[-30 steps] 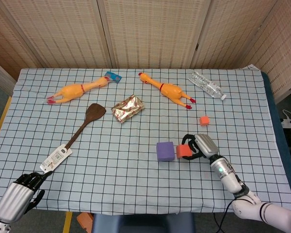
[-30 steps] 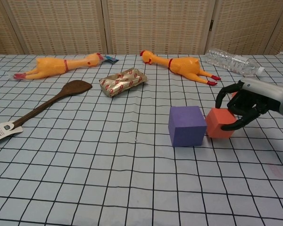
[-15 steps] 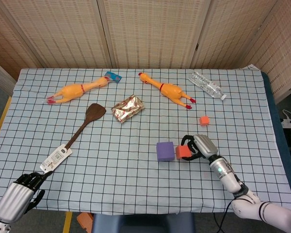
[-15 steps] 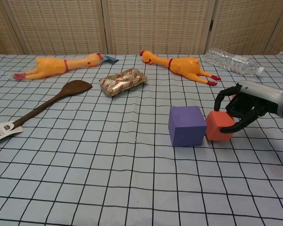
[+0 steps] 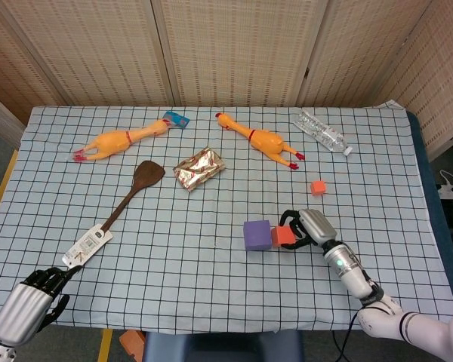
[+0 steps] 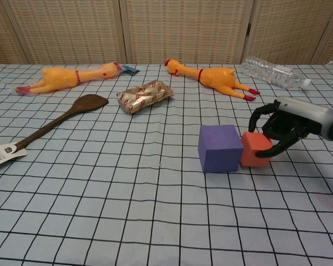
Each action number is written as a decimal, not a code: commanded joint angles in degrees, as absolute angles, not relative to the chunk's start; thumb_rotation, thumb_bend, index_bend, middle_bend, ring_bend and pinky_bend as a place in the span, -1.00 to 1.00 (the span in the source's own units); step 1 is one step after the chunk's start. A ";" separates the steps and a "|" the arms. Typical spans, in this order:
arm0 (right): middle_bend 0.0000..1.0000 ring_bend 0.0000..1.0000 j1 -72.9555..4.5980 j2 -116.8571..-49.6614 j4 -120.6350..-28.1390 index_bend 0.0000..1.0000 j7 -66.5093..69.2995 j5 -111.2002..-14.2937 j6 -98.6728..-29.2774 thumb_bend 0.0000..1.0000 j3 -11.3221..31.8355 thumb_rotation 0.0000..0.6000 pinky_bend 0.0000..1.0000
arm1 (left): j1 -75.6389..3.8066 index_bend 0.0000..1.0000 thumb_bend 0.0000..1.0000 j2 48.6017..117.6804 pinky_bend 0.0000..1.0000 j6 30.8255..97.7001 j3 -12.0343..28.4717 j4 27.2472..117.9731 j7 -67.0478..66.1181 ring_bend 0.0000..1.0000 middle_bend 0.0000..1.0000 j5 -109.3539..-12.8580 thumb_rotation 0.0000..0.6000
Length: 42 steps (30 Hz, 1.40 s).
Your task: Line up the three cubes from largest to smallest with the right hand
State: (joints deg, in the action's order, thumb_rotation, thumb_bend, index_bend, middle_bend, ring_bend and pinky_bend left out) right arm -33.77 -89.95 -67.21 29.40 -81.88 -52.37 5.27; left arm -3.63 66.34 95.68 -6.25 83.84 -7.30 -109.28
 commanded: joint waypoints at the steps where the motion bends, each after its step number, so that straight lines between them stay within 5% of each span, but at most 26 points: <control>1: 0.72 0.83 -33.92 -90.21 -66.93 0.24 29.50 -81.80 -52.30 -1.00 5.38 1.00 0.94 | -3.65 -0.61 -0.10 66.34 -0.15 95.69 -6.24 83.83 -7.25 -0.36 -0.21 -109.28 1.00; 21: 0.72 0.84 -34.93 -92.51 -63.88 0.23 29.37 -81.40 -50.85 -1.00 5.23 1.00 0.94 | -3.56 -0.61 -0.10 66.23 -0.15 95.93 -6.23 83.83 -7.09 -0.36 -0.21 -109.34 1.00; 42: 0.72 0.84 -34.62 -92.04 -63.33 -0.42 30.45 -82.31 -51.07 -1.00 4.19 1.00 0.94 | -3.63 -0.61 -0.10 66.32 -0.15 95.76 -6.23 83.80 -7.30 -0.36 -0.21 -109.47 1.00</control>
